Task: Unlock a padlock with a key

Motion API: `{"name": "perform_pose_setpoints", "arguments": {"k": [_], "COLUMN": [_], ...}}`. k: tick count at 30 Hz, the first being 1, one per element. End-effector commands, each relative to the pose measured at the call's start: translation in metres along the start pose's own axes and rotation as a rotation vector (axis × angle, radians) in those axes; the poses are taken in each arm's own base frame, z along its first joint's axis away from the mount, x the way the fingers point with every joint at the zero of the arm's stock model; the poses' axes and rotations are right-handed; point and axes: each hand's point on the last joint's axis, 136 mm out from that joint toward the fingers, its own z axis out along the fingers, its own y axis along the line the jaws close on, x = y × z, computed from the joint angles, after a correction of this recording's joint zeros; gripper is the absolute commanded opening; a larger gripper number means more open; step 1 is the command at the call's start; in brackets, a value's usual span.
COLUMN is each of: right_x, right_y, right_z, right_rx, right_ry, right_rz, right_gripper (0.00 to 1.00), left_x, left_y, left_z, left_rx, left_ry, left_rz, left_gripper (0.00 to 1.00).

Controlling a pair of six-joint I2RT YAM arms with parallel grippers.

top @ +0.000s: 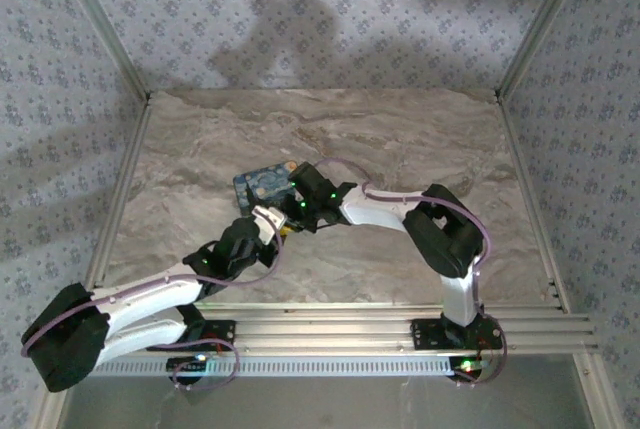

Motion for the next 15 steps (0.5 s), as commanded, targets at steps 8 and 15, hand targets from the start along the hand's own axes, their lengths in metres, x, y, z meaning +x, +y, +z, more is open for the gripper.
{"name": "perform_pose_setpoints", "arguments": {"k": [8,15], "right_x": [-0.003,-0.013], "right_y": [-0.047,-0.061], "right_z": [-0.019,-0.030], "right_rx": [0.005,0.022], "right_ry": [-0.019,-0.085], "right_rz": [0.113,0.122], "right_gripper": [0.00,0.00], "left_x": [-0.014,-0.015], "left_y": [0.027,0.033], "left_z": [-0.016,-0.033], "left_rx": [-0.018,-0.010], "left_ry": [-0.019,-0.065], "left_rz": [-0.383,-0.448], "left_gripper": [0.43,0.45]}}
